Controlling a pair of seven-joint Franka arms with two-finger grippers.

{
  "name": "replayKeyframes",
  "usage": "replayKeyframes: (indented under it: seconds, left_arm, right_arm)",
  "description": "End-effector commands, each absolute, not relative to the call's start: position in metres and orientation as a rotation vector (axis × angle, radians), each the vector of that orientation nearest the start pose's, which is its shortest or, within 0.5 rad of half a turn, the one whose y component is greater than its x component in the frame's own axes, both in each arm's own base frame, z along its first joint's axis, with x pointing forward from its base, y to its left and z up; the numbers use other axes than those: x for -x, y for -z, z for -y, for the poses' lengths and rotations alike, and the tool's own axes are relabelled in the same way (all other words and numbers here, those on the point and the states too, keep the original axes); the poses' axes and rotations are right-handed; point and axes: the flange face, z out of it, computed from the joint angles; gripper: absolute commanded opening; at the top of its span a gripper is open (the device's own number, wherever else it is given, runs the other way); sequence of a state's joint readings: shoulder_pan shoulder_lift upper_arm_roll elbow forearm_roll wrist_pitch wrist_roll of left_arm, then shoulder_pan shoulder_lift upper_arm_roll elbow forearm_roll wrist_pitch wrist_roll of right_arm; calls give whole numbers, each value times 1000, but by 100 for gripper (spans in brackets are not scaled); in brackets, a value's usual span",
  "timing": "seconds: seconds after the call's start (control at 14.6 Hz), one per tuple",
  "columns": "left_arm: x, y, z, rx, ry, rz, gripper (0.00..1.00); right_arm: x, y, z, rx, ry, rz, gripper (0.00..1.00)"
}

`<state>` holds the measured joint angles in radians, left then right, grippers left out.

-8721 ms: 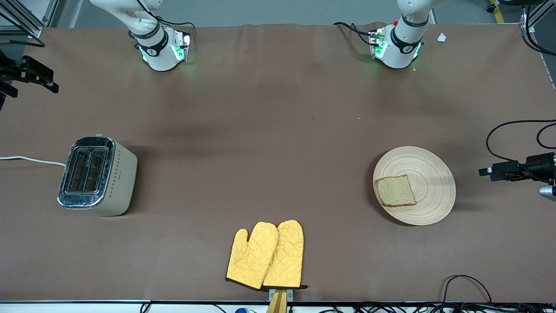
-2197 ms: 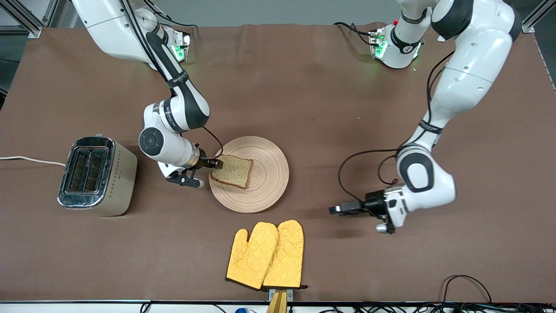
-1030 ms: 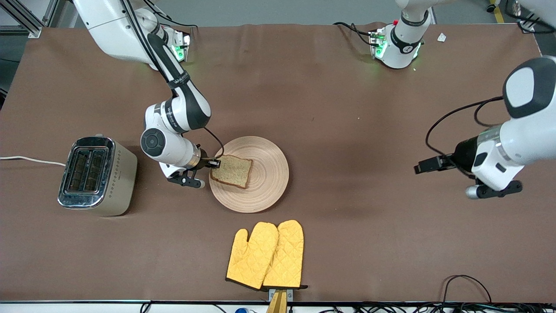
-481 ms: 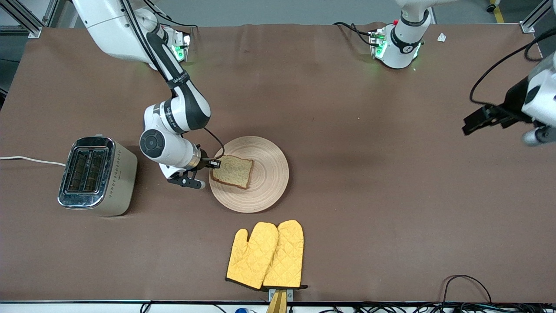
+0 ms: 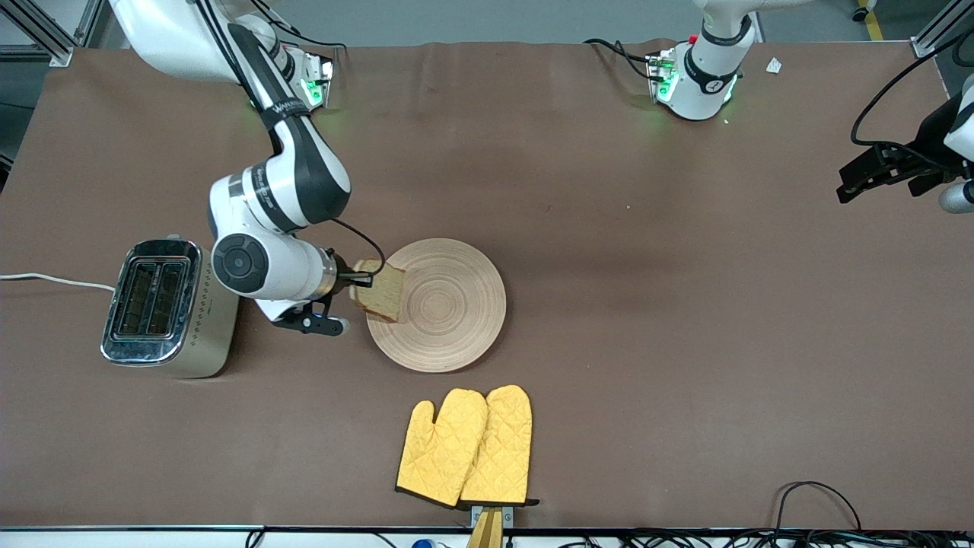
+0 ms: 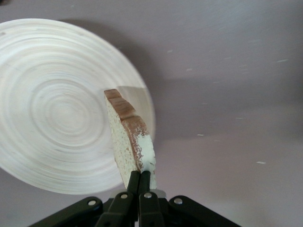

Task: Move plate and put bread in toaster
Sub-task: 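Lift the bread slice and carry it above the toaster with the right gripper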

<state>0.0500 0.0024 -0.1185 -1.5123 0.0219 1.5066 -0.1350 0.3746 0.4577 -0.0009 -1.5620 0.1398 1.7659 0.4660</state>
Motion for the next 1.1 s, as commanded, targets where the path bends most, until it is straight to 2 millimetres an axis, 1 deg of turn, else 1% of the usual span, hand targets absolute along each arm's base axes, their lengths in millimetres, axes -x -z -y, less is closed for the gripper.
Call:
replayKeyframes:
  seconds: [0.0, 0.07, 0.21, 0.34, 0.41, 0.48, 0.55, 0.62, 0.69, 0.89, 1.03]
  left_arm:
    - [-545, -648, 35, 3095, 2, 75, 100]
    - [-545, -648, 35, 3095, 2, 73, 100]
    - [-545, -647, 37, 3102, 3, 70, 100]
    - [-546, -647, 38, 3105, 3, 67, 100]
    - [-545, -648, 38, 3107, 7, 70, 100]
    - [-545, -649, 38, 3107, 10, 70, 100]
    - [-544, -650, 38, 3106, 12, 70, 100]
    - [-544, -650, 38, 3108, 10, 70, 100]
    - [-544, -650, 38, 3108, 10, 70, 100]
    - [-545, -648, 38, 3108, 7, 70, 100]
    - [-546, -647, 38, 3105, 5, 68, 100]
  right_arm:
    - [-588, -426, -232, 3188, -419, -175, 1]
    - [-584, -445, -220, 3250, -405, -168, 1]
    - [-575, -475, -198, 3361, -408, -173, 1]
    - [-574, -503, -173, 3457, -397, -201, 1]
    - [-574, -515, -160, 3540, -371, -125, 1]
    - [-578, -523, -145, 3618, -346, -30, 1]
    - [-583, -526, -127, 3663, -348, 3, 1]
    - [-588, -528, -105, 3672, -352, -45, 1]
    - [-591, -529, -90, 3668, -357, -89, 1]
    - [-597, -525, -75, 3717, -330, -109, 1]
    - [-604, -523, -51, 3716, -311, -166, 1]
